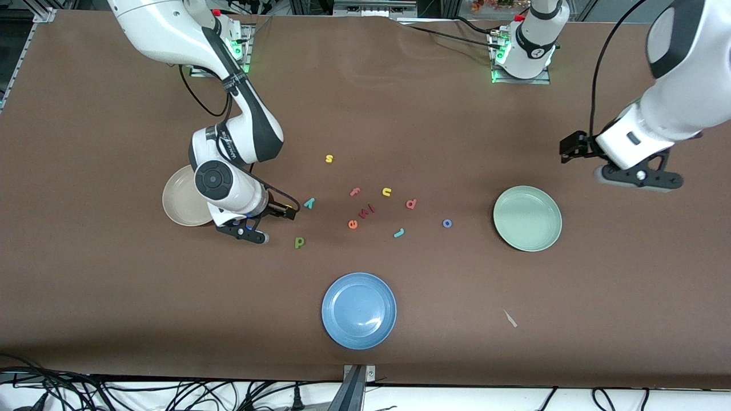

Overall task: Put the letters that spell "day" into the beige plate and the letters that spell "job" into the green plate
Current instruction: 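Reach the right gripper to the yellow D while the left gripper reaches letters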

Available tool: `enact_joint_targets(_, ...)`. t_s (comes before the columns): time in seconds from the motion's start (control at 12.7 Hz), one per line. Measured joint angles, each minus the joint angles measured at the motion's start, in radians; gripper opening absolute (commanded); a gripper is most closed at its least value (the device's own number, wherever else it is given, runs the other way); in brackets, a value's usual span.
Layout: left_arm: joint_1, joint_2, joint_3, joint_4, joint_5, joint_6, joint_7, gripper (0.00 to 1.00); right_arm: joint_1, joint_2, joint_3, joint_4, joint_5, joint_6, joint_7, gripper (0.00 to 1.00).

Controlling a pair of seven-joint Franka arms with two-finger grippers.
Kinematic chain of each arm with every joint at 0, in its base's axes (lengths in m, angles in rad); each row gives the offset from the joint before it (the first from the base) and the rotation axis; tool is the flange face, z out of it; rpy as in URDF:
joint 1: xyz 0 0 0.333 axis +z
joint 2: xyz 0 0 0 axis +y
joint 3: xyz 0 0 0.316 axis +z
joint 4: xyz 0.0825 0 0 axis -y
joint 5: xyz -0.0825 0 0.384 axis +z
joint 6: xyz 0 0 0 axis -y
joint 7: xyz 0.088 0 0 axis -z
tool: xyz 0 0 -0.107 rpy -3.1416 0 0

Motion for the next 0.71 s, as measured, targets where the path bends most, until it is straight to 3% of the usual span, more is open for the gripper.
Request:
enact_joint_targets(0.47,-0.095,0.125,-0.017,0.001,-0.007,0.061,-0.021,1.0,0.006,-0.001,0.02,-0.133,0.033,0.171,0.03,0.99)
enact_joint_targets(0.71,-0.173,0.195,-0.021,0.001,-0.009,0.14,-0.127,1.0,0.024,0.0,0.024,-0.151,0.033,0.189,0.048,0.89)
